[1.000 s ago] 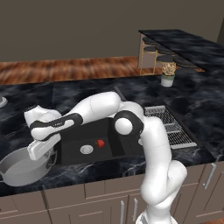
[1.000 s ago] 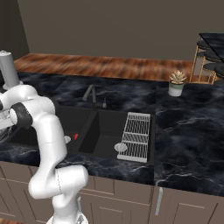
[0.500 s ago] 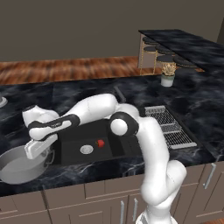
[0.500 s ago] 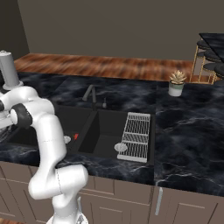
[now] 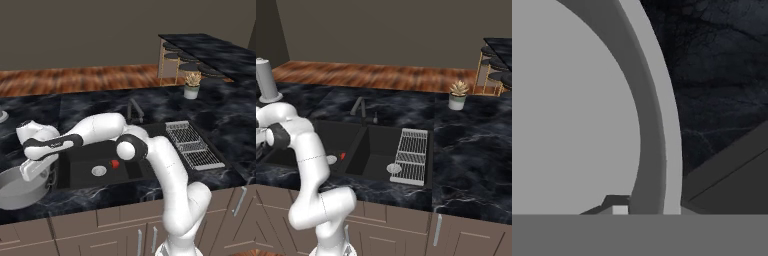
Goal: Dump the bell pepper from the pot into the sink. Then turn on the water and wash the bell pepper. Then turn off the water and put the bell pepper back in the pot.
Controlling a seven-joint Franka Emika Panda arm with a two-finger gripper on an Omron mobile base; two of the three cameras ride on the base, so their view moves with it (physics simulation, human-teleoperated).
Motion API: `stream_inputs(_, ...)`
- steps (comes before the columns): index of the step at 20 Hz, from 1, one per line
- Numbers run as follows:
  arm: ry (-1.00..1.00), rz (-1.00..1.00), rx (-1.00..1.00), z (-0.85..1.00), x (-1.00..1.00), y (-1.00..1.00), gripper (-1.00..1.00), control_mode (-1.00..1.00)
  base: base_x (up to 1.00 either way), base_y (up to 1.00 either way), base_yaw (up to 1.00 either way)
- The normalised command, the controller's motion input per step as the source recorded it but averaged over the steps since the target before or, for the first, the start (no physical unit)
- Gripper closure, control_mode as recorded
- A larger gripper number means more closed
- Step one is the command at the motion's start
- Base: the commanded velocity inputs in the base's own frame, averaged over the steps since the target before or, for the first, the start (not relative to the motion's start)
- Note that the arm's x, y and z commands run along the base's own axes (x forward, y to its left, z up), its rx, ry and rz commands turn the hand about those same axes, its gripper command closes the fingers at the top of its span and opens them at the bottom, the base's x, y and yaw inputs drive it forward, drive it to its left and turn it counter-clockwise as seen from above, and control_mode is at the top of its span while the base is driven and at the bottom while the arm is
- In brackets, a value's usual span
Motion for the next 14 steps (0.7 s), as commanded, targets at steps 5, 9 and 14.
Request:
stream_inputs(5,0.0,0.0,-0.05,-0.03,0.01,0.24,-1.0,-1.0,0.0,0.0,0.0)
stream_inputs(9,-0.07,0.0,0.0,0.01,-0.04,0.0,-1.0,-1.0,0.0,0.0,0.0)
stream_inputs(14,-0.15,-0.02,0.0,0.07,-0.2,-0.35,-1.0,-1.0,0.0,0.0,0.0)
